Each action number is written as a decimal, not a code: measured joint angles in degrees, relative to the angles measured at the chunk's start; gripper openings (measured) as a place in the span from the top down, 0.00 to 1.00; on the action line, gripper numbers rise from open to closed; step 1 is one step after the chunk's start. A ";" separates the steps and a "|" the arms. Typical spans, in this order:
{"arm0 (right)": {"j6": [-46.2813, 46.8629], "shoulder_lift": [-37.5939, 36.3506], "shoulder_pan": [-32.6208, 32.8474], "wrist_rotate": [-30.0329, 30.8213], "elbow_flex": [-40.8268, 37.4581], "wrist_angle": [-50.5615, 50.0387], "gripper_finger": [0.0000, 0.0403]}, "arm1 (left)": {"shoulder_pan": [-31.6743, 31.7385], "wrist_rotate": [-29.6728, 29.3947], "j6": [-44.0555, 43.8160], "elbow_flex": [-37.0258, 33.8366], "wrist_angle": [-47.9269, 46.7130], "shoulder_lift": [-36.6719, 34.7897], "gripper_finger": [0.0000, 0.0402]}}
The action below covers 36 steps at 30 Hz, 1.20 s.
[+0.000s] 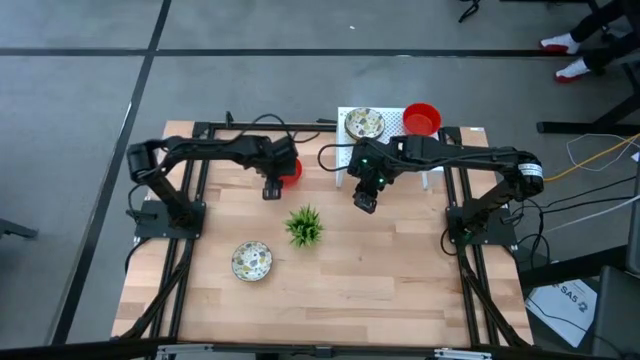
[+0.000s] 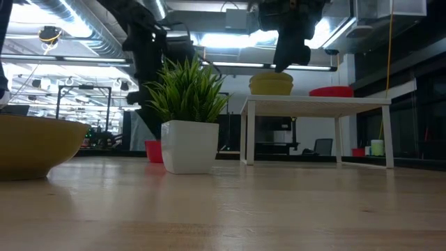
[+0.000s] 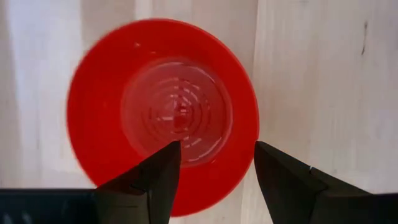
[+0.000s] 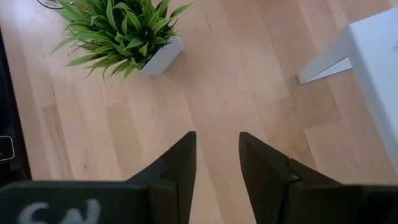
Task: Pick & Place Mini bowls
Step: Stack the red bowl on the red bowl on the shelf
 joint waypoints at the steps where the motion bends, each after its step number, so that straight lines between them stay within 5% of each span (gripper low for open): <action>1: 0.15 0.00 0.00 0.00 0.00 0.00 0.70 | 0.00 0.39 0.00 0.00 0.04 0.36 0.51; 17: 0.88 0.00 0.00 0.00 0.00 0.02 0.70 | -0.76 0.54 1.05 0.00 1.05 2.54 0.53; 29: 0.97 -0.02 0.00 -0.02 0.00 0.02 0.70 | -0.96 0.73 -1.09 0.00 1.00 2.54 0.96; 36: 0.99 -0.02 0.00 -0.02 0.00 0.04 0.70 | -1.05 1.37 -2.07 0.00 0.59 2.16 0.99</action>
